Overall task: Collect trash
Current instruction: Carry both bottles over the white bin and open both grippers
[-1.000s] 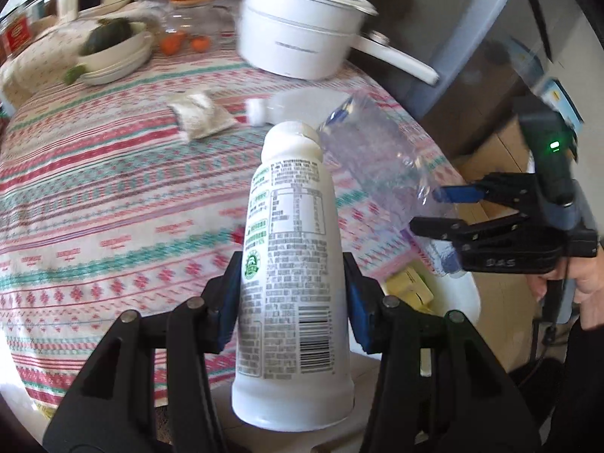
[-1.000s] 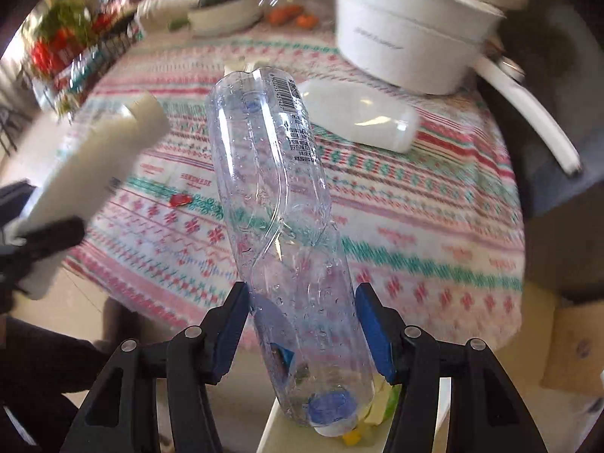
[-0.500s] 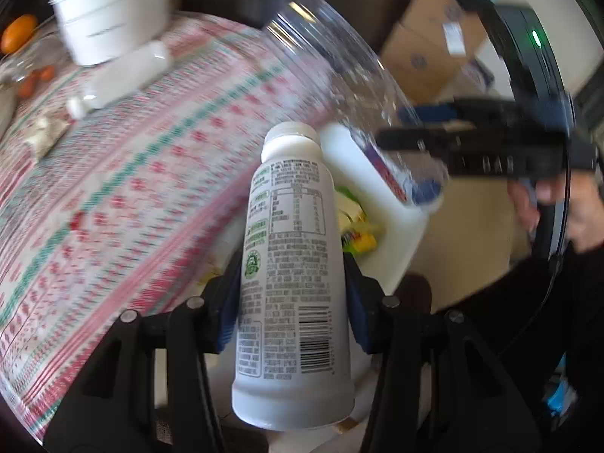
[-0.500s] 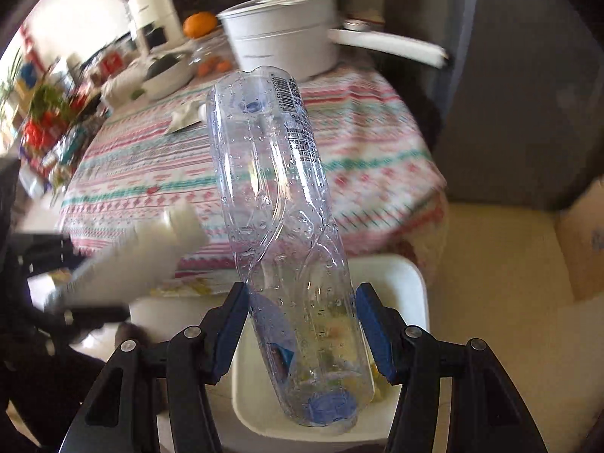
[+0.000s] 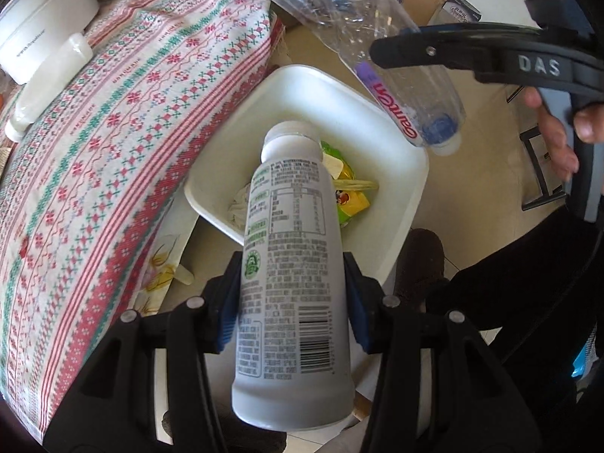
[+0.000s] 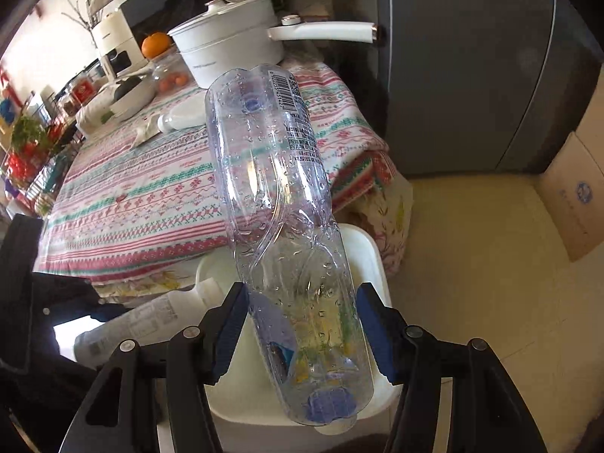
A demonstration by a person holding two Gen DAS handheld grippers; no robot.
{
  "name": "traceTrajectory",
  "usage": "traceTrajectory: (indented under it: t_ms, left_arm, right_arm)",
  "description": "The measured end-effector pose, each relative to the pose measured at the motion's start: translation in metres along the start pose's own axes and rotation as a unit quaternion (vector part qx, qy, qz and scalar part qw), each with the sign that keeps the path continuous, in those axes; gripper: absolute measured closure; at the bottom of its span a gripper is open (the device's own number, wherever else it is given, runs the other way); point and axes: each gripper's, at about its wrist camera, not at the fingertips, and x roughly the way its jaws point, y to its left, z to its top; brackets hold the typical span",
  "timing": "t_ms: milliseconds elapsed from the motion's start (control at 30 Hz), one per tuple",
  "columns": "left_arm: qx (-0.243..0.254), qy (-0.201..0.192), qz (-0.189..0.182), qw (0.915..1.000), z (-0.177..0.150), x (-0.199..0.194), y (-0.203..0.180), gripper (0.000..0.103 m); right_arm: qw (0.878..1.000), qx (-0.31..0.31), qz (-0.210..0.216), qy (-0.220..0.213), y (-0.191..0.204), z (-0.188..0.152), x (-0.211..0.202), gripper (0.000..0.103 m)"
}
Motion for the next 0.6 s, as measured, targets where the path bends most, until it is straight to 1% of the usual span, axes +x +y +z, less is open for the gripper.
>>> traceTrajectory:
  t_ms: [133,233,267,300,400,600]
  left_arm:
    - [-0.004,-0.003,0.001,1.0,0.01,0.007,0.001,0.052]
    - [-0.005,-0.013,-0.001,0.9999,0.015,0.003,0.001,0.05]
    - [-0.007,-0.017,-0.006,0.9998,0.017,0.002,0.002,0.04]
    - [-0.01,-0.024,-0.005,0.9997,0.018,-0.001,0.002,0.035]
    - [-0.002,-0.03,0.009,0.9995,0.017,-0.008,0.006,0.035]
    - [0.005,-0.04,0.035,0.9986,0.004,-0.023,0.015,0.035]
  right_arm:
    - [1.0,0.004,-0.006,0.006,-0.003,-0.001,0.003,0.043]
    - [1.0,0.005,-0.006,0.008,-0.004,-0.001,0.004,0.042]
    - [1.0,0.005,-0.006,0.008,-0.004,-0.001,0.004,0.042]
    - [1.0,0.006,-0.007,0.008,-0.004,-0.001,0.005,0.042]
    - [1.0,0.007,-0.006,0.008,-0.002,0.001,0.009,0.042]
    - [1.0,0.008,-0.003,0.01,-0.002,-0.001,0.02,0.042]
